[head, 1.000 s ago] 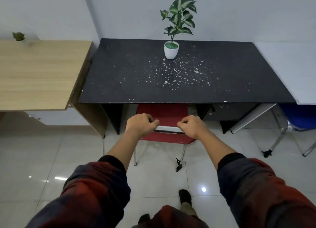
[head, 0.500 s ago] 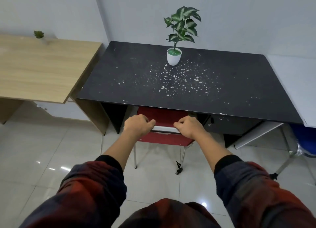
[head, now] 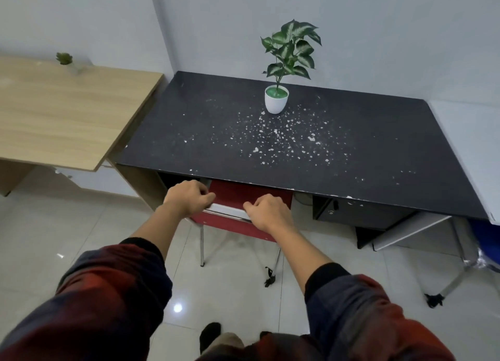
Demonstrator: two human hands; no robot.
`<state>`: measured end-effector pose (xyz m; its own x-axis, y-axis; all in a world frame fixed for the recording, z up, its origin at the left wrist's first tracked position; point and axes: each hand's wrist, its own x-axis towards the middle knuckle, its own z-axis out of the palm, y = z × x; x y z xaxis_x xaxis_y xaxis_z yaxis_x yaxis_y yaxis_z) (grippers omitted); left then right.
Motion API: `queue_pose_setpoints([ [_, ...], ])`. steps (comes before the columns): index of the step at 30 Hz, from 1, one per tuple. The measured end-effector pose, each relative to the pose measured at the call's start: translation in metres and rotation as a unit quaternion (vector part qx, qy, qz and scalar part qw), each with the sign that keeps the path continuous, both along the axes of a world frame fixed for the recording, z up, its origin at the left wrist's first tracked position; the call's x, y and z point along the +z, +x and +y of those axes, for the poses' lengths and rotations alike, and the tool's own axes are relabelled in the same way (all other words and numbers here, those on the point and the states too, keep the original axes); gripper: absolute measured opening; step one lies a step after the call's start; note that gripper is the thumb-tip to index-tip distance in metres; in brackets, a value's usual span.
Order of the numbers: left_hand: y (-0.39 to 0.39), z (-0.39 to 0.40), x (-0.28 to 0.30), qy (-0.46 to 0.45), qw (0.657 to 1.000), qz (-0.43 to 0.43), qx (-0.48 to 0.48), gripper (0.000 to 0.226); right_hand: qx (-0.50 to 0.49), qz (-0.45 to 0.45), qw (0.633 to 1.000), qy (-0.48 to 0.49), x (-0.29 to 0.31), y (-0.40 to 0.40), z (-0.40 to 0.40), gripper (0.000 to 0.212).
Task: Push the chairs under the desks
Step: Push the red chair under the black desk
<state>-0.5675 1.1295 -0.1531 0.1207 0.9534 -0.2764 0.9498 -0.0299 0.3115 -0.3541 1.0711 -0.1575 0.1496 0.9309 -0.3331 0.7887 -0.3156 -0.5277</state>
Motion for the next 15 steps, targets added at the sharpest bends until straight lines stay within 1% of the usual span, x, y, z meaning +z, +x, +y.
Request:
queue_pose_setpoints([
  [5, 0.016, 0.013, -0.004, 0.013, 0.999, 0.04, -0.005, 0.028, 0.01, 0.008, 1.0, 0.002, -0.002, 0.012, 0.018, 0.044],
  [9, 0.018, 0.016, -0.003, 0.019, 0.999, 0.025, 0.007, 0.028, 0.017, 0.028, 0.999, 0.007, -0.001, 0.017, 0.025, 0.039],
  [11, 0.016, 0.014, -0.001, 0.008, 1.0, 0.026, 0.005, 0.028, 0.014, 0.032, 0.999, 0.008, -0.001, 0.016, 0.023, 0.038],
  [15, 0.017, 0.009, -0.001, 0.015, 1.0, 0.019, -0.007, 0.028, -0.011, 0.01, 1.0, 0.011, 0.0, 0.016, 0.014, 0.038],
])
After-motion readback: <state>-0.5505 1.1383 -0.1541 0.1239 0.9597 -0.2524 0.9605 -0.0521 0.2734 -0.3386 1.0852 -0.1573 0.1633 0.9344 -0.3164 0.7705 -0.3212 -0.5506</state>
